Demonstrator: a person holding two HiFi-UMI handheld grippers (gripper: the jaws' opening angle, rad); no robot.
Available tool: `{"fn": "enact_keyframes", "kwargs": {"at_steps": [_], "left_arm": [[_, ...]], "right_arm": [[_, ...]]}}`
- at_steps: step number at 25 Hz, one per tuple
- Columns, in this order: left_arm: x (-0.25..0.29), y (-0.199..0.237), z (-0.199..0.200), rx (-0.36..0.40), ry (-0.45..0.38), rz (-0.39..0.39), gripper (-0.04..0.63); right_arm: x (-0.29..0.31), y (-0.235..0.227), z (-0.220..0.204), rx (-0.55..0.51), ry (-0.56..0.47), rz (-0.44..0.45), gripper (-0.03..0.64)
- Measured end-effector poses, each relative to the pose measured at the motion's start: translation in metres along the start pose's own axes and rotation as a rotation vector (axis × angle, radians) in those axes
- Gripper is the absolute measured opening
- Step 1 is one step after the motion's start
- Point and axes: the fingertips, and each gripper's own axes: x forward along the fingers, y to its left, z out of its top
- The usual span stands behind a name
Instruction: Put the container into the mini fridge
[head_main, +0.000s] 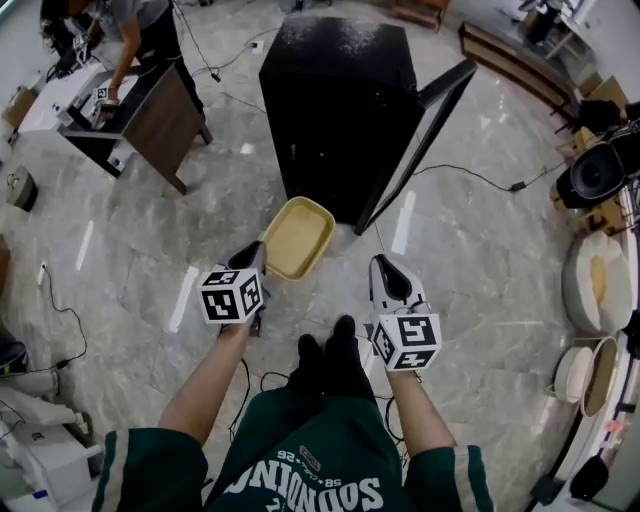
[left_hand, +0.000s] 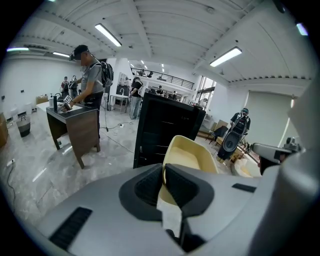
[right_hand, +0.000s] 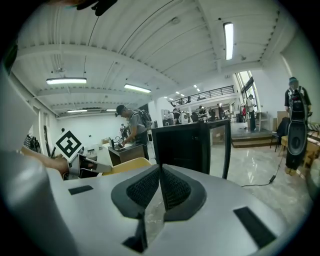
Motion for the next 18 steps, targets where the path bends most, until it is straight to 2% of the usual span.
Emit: {"fn": "enact_keyframes", "kwargs": {"at_steps": [12, 18], "left_arm": [[0.092, 0.008, 0.022, -0.036, 0.023, -0.010, 0.028], [0.136, 0.016, 0.031, -0.122, 0.005, 0.008, 0.028]], "right_arm": [[0.072, -0.051, -0.020, 0.039, 0.015, -0.031, 0.037], [0.106, -0.060, -0.047, 0.055, 0.038, -0.022, 0.037]]}}
